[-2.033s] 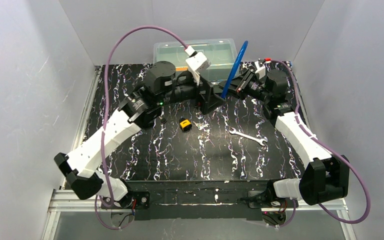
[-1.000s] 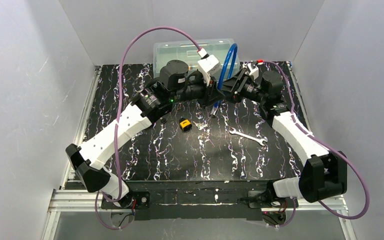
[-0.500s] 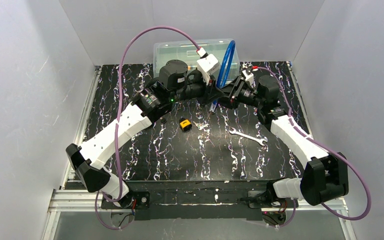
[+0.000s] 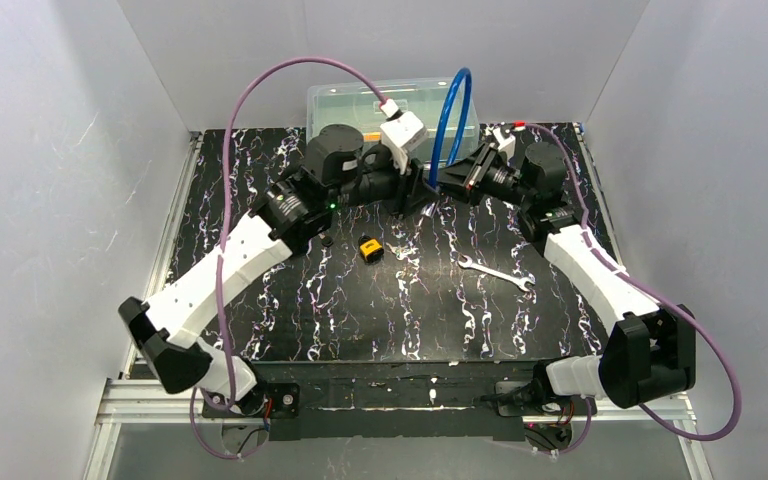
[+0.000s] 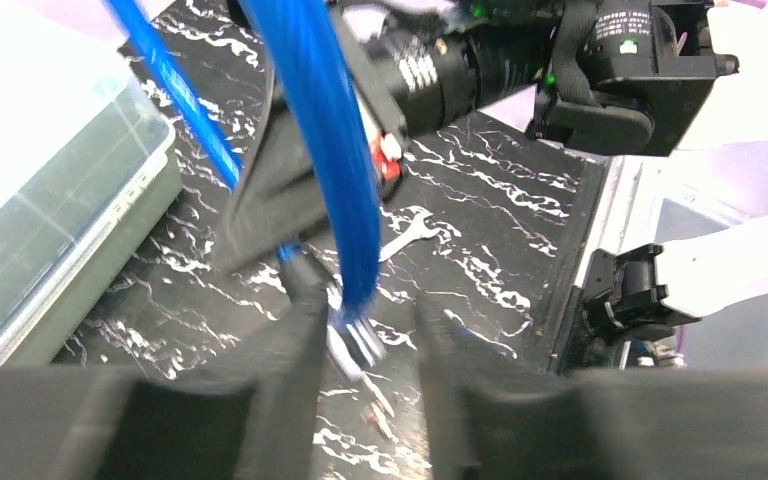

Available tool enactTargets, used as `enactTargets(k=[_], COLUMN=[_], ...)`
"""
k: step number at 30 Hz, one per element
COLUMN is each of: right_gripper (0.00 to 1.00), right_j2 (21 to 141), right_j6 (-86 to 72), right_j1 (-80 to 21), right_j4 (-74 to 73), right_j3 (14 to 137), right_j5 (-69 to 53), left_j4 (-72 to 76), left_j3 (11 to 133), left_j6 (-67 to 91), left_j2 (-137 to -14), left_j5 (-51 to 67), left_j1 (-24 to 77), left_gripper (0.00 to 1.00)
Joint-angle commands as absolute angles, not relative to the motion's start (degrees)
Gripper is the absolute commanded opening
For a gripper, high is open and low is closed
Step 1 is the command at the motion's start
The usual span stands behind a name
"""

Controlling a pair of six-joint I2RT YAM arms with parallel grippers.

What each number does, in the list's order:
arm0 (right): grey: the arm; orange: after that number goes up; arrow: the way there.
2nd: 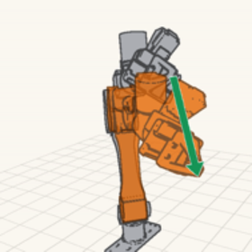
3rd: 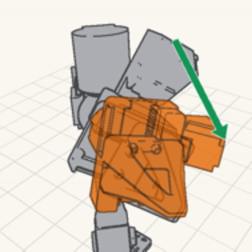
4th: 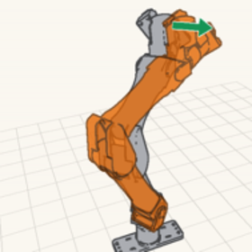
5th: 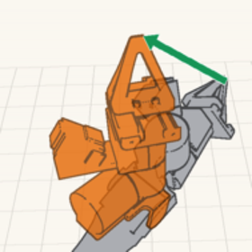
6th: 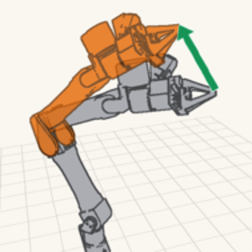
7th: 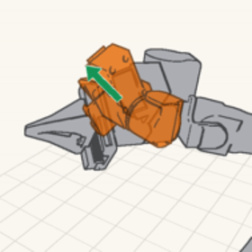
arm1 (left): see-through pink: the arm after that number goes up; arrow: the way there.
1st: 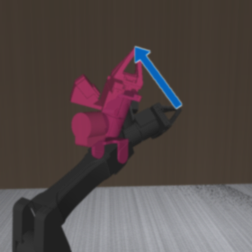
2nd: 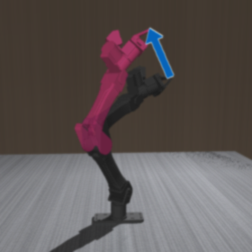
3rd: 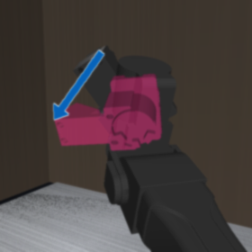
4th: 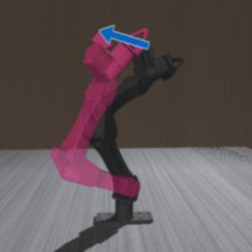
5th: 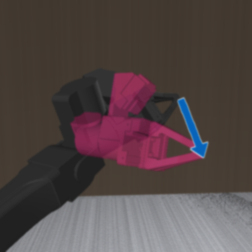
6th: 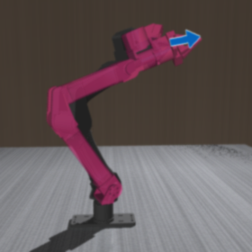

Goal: Lock with the key
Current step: Remove the key from the lock.

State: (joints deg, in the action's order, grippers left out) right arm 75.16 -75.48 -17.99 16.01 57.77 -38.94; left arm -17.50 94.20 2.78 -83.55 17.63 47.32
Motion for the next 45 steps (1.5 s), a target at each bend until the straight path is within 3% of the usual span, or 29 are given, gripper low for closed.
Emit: enactTargets(k=[1, 5, 15, 24, 27, 38, 45], right_gripper=[0.01, 0.01, 0.01, 0.01, 0.01, 0.01, 0.01], right_j2=[74.73, 75.08, 74.57, 73.84, 73.74, 73.58, 74.40], right_j6=[-73.44, -72.83, -70.30, -68.93, -68.88, -69.23, -68.92], right_j1=[-16.28, -16.17, -16.17, -16.25, -16.21, -16.20, -15.49], right_j4=[18.24, 15.76, 11.00, 9.14, 8.96, 9.74, 10.01], right_j3=[64.00, 64.48, 65.59, 65.73, 65.65, 65.58, 66.85], right_j5=[-35.43, -34.00, -31.82, -31.66, -31.75, -32.10, -30.69], left_j4=[-19.64, -19.56, -20.66, -20.76, -20.80, -21.69, -22.94], left_j3=[90.38, 85.11, 85.65, 88.25, 88.38, 88.27, 85.74], left_j6=[5.56, 6.39, 5.20, 5.21, 5.20, 5.96, 7.62], left_j2=[-75.80, -73.15, -77.01, -81.68, -82.48, -83.09, -81.95], left_j5=[14.24, 11.06, 9.18, 5.25, 3.91, 1.43, 0.60], left_j1=[46.77, 46.80, 47.63, 50.11, 50.76, 52.02, 53.80], left_gripper=[0.46, 0.57, 0.48, 0.47, 0.42, 0.01, 0.00])
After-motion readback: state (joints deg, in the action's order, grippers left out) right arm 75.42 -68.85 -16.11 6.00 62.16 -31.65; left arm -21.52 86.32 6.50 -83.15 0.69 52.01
